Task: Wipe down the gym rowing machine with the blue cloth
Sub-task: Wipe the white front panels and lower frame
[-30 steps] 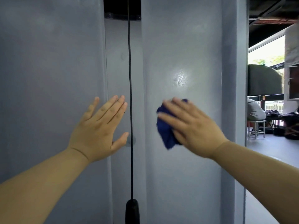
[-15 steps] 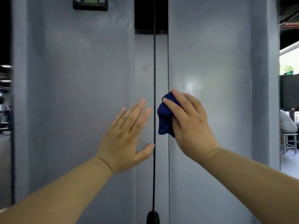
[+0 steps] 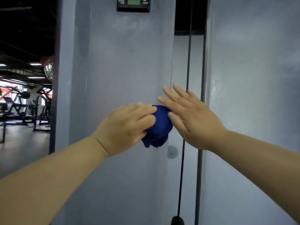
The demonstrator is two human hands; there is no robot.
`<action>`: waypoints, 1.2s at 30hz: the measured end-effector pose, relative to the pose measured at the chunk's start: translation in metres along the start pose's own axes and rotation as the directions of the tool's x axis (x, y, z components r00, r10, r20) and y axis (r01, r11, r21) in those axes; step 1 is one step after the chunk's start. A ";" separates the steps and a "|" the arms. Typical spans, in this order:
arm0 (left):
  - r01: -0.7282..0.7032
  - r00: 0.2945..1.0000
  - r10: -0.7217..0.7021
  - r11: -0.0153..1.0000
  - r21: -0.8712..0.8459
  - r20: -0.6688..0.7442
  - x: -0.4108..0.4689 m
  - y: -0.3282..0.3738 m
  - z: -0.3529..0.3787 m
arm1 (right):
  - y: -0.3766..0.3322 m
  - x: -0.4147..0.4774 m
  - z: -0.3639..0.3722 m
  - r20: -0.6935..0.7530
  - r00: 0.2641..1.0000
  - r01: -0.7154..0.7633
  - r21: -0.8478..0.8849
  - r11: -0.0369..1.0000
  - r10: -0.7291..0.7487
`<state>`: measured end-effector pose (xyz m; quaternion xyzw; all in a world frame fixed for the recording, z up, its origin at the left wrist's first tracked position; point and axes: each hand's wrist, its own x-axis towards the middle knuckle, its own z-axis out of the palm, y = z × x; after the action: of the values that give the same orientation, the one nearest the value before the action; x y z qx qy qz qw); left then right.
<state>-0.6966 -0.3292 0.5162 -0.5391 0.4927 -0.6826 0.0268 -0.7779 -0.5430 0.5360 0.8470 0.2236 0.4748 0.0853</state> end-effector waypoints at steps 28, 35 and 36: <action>0.610 0.787 -0.613 0.757 0.234 -0.070 -0.072 -0.016 -0.011 | -0.049 0.060 0.050 -0.289 0.957 -0.077 -0.136 0.988 0.035; 0.668 0.715 -0.695 0.712 0.216 0.080 -0.127 0.050 -0.009 | -0.065 0.033 0.081 -0.317 0.945 -0.144 -0.185 0.972 0.079; 0.641 0.725 -0.677 0.731 0.235 0.128 -0.143 0.062 -0.012 | -0.066 0.030 0.084 -0.321 0.944 -0.147 -0.183 0.972 0.082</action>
<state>-0.6772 -0.2722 0.3718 -0.7418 0.2011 -0.6283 -0.1208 -0.7136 -0.4650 0.4904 0.7599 0.1344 0.6268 0.1078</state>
